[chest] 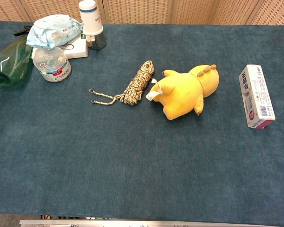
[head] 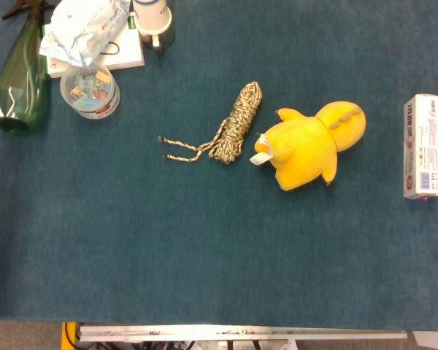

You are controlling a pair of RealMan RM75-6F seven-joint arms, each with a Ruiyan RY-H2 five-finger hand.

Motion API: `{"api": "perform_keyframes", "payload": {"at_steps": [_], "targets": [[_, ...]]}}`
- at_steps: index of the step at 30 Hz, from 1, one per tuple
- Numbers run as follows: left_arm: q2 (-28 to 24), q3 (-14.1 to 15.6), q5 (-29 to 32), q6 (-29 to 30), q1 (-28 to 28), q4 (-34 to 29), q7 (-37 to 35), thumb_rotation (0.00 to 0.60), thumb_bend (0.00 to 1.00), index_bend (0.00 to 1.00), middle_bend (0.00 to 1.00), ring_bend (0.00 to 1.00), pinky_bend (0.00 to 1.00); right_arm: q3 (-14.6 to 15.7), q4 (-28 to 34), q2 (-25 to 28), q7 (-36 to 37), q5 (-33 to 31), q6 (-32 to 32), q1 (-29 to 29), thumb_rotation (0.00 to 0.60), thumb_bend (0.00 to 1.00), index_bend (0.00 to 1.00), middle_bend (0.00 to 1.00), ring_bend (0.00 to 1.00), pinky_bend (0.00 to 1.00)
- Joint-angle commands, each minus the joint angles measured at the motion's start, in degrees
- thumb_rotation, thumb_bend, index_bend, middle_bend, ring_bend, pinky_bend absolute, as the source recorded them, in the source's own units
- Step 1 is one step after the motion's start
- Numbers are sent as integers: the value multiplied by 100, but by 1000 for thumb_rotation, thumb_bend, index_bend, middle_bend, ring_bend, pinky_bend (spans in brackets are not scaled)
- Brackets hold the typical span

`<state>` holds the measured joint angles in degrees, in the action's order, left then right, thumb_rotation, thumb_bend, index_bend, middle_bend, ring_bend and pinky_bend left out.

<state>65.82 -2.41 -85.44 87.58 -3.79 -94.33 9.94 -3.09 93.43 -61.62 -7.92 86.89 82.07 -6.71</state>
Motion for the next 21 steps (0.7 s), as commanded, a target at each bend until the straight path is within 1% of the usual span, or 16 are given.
{"api": "perform_keyframes", "payload": {"at_steps": [1,10,21], "targets": [[-2,7,-3,-39,-17,-22,28,600,246,60,149,162,73,-1,-20,0,28,-11,4,5,600,189,146,230,177,356],[17,-16,-35,-35,-45,-79,61,600,246,59,150,162,73,18,19,66,265,91,-105,-84,600,189,147,230,178,356],[-2,5,-41,-14,-17,-134,110,600,246,59,150,162,73,23,285,213,359,461,-519,-501,600,186,146,230,178,356]]}}
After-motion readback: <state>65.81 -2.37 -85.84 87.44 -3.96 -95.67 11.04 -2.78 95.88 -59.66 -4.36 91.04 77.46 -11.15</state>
